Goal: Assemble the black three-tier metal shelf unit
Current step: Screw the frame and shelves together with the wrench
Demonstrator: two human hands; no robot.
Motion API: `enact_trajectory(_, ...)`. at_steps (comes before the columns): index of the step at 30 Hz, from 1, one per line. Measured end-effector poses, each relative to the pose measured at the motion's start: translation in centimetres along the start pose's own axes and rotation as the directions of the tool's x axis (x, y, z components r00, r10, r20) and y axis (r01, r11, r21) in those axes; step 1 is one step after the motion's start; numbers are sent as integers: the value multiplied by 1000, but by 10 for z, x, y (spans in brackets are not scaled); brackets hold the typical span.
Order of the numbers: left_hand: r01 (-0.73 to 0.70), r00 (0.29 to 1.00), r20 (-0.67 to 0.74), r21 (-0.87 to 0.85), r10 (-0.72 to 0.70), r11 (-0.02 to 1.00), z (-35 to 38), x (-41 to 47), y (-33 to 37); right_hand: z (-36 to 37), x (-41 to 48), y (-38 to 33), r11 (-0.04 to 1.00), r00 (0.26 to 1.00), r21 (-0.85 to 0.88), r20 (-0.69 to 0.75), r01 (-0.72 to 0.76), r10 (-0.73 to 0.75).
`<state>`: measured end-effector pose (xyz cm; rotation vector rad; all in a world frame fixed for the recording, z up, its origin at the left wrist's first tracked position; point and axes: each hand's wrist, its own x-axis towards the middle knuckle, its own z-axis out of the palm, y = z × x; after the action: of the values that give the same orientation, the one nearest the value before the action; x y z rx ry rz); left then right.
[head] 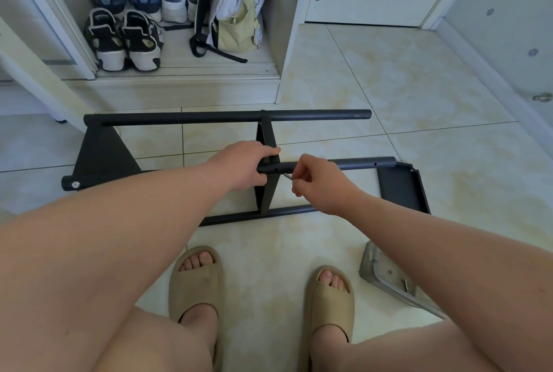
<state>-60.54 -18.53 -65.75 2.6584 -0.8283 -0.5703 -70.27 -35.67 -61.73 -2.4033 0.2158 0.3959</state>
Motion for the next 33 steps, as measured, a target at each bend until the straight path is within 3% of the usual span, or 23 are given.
enact_trajectory(5,47,998,-26,-180,-53,983,3,0,-5,5,3,-3,1000,1000,-10,23,16,-16)
enact_trajectory(10,109,994,33,-402,-105,909,4,1,-4,12,7,-6,997,999,-60,19,41,-40)
enact_trajectory(16,186,983,91,-529,-162,828,-1,2,0,13,9,-9,996,999,-76,-12,43,-44)
enact_trajectory(26,265,964,131,-565,-232,781,-4,-2,6,9,7,-12,1000,999,29,-38,9,-8)
enact_trajectory(33,283,959,161,-577,-233,766,-4,-2,6,11,8,-14,1000,1000,12,-21,-4,4)
